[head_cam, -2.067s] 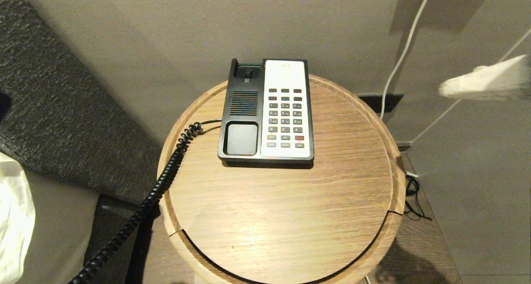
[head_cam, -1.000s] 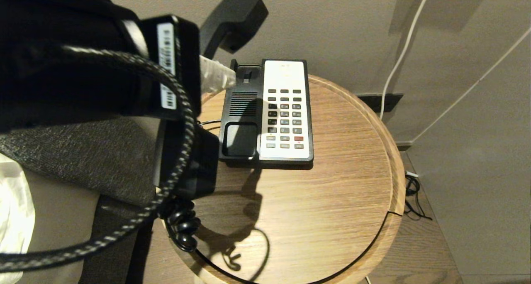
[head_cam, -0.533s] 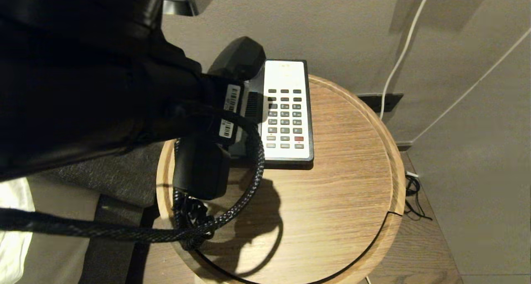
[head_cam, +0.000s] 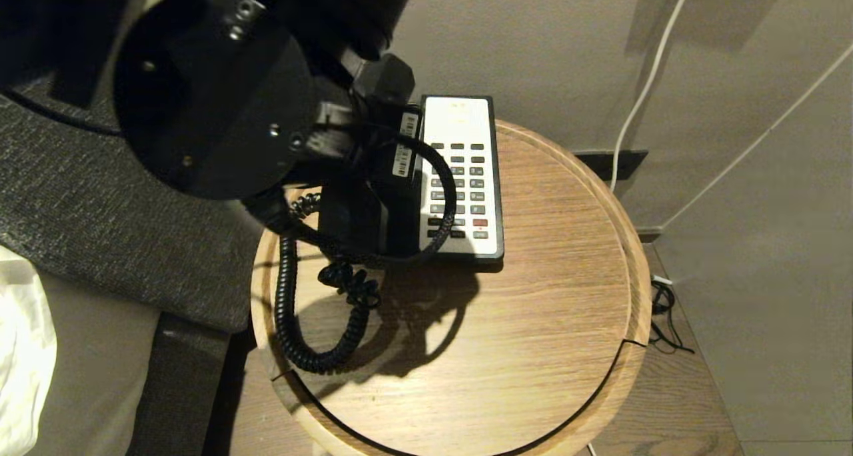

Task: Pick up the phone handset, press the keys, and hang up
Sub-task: Put the handset back

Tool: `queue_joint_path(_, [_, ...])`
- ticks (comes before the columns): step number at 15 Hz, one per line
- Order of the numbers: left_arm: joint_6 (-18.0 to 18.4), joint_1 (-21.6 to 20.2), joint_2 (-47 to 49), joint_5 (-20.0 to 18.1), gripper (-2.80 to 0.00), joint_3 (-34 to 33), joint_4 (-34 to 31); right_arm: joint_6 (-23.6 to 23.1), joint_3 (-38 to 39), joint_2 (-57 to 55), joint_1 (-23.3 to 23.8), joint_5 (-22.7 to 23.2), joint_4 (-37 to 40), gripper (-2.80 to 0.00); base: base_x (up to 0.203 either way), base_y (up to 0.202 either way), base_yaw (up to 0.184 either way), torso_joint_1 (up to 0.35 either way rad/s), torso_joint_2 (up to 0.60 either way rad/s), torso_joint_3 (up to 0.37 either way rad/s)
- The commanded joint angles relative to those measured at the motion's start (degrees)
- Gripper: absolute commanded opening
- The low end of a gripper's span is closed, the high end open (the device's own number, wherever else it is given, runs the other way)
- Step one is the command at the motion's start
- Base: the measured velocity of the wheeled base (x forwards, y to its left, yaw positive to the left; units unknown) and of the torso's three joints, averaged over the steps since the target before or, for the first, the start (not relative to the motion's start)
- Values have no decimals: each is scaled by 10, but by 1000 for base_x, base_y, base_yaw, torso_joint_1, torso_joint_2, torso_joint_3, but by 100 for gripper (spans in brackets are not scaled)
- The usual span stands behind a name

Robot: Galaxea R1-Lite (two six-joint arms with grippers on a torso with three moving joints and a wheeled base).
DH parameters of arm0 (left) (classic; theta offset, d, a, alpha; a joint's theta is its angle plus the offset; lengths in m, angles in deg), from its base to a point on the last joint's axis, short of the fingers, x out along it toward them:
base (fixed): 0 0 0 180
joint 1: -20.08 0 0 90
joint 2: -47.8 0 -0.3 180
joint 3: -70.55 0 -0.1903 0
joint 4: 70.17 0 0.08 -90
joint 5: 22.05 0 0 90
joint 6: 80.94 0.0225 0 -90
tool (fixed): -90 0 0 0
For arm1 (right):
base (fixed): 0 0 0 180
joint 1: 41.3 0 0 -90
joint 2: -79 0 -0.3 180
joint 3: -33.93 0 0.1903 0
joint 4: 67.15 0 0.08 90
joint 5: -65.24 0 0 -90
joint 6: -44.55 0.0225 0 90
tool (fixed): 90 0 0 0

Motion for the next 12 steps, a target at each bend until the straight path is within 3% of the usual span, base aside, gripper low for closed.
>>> queue_joint_path(1, [0,-17,21,17,-280,3,-2,2,1,1,0,2,3,-280,0,0,0,0,0,0])
queue_joint_path(12, [3,-31,40,29,-280,5,13,1,8,4,0,21,5,-280,0,0,0,0,0,0])
